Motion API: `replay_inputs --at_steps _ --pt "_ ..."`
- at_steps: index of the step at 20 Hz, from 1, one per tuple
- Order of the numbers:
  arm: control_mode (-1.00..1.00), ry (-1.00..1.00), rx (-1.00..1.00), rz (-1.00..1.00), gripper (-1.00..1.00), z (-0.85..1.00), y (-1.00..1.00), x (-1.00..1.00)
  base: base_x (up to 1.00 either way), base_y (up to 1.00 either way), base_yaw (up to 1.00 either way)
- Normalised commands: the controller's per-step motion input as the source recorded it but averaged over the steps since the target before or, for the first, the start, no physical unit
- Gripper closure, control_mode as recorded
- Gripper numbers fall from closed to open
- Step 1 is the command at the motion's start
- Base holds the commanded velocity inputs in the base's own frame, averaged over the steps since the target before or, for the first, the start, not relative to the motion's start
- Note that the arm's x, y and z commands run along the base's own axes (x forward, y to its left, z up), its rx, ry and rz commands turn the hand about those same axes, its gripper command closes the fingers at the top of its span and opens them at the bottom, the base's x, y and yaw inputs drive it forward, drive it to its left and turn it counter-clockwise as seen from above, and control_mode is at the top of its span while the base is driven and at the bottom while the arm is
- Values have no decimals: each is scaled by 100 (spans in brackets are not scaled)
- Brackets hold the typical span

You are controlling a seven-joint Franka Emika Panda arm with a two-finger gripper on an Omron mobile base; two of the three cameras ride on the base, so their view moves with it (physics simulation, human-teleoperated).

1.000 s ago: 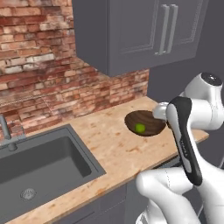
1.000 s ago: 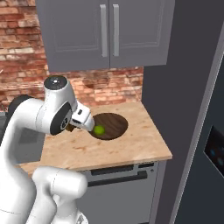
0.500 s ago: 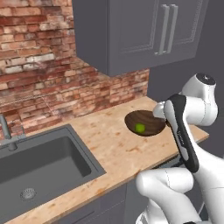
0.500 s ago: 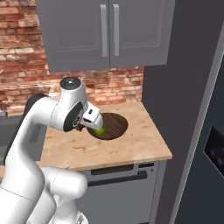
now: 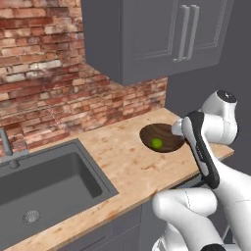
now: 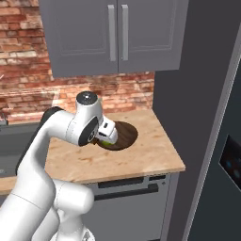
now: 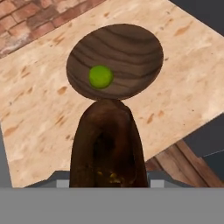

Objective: Take the sweet potato, peach, and lime from the freezer and place them in the bowl on the counter.

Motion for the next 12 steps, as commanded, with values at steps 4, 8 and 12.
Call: replay_inputs --at_steps 4,8,12 --pt "-100 1 0 0 100 -36 -3 36 0 0 0" --pt "-100 5 0 0 100 -8 0 36 0 0 0" --pt "-100 3 0 0 100 -6 0 40 0 0 0"
